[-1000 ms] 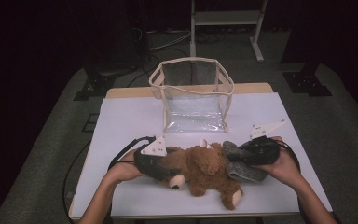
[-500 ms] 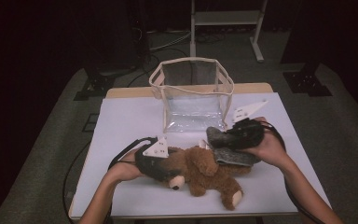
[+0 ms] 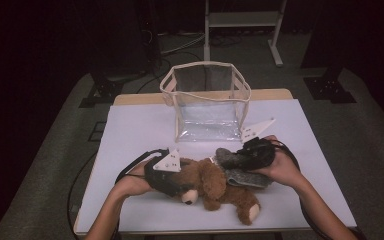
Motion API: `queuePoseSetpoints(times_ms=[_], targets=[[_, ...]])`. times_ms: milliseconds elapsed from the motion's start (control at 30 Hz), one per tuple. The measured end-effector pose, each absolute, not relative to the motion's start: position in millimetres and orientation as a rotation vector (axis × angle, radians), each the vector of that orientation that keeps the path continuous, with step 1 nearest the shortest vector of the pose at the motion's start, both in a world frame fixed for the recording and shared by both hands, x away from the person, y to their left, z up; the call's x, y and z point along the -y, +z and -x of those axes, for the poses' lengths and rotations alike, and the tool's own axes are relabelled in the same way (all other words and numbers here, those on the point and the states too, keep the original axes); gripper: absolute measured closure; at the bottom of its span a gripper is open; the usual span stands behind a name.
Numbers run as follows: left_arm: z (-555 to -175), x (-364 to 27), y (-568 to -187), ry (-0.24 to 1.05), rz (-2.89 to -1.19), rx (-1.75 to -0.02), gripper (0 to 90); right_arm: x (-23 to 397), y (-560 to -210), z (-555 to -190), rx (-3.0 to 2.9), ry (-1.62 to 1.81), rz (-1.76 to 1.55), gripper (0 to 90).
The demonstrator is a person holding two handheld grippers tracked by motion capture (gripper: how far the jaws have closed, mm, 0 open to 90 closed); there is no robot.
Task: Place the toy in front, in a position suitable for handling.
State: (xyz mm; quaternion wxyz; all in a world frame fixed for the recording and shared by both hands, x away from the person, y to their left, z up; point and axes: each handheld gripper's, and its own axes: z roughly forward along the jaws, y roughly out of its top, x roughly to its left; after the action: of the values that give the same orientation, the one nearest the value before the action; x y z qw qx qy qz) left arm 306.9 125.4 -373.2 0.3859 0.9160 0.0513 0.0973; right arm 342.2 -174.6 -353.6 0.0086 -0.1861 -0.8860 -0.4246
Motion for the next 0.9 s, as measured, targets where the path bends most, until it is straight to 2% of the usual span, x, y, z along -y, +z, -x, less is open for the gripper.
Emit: queuePoseSetpoints(times_ms=[167,300,533,700,900], targets=[[-308.6,-123.9,-372.1,0.242,-2.333,-0.134,33.8,204.3,-365.7,-343.2,2.722,-1.379,0.711,69.1],[-310.4,-122.6,-366.3,0.267,-2.335,-0.114,29.1,204.6,-374.9,-338.8,2.703,-1.404,0.711,69.4],[-311.3,-104.1,-348.1,0.271,-2.301,-0.004,26.8,204.8,-377.1,-337.2,2.689,-1.429,0.713,69.7],[-314.1,-75.7,-351.1,0.297,-2.423,0.077,20.5,202.7,-376.0,-334.4,2.699,-1.429,0.709,69.8],[-320.3,-54.3,-354.5,0.278,-2.488,0.133,21.4,203.4,-376.8,-335.4,2.693,-1.433,0.701,69.8]])
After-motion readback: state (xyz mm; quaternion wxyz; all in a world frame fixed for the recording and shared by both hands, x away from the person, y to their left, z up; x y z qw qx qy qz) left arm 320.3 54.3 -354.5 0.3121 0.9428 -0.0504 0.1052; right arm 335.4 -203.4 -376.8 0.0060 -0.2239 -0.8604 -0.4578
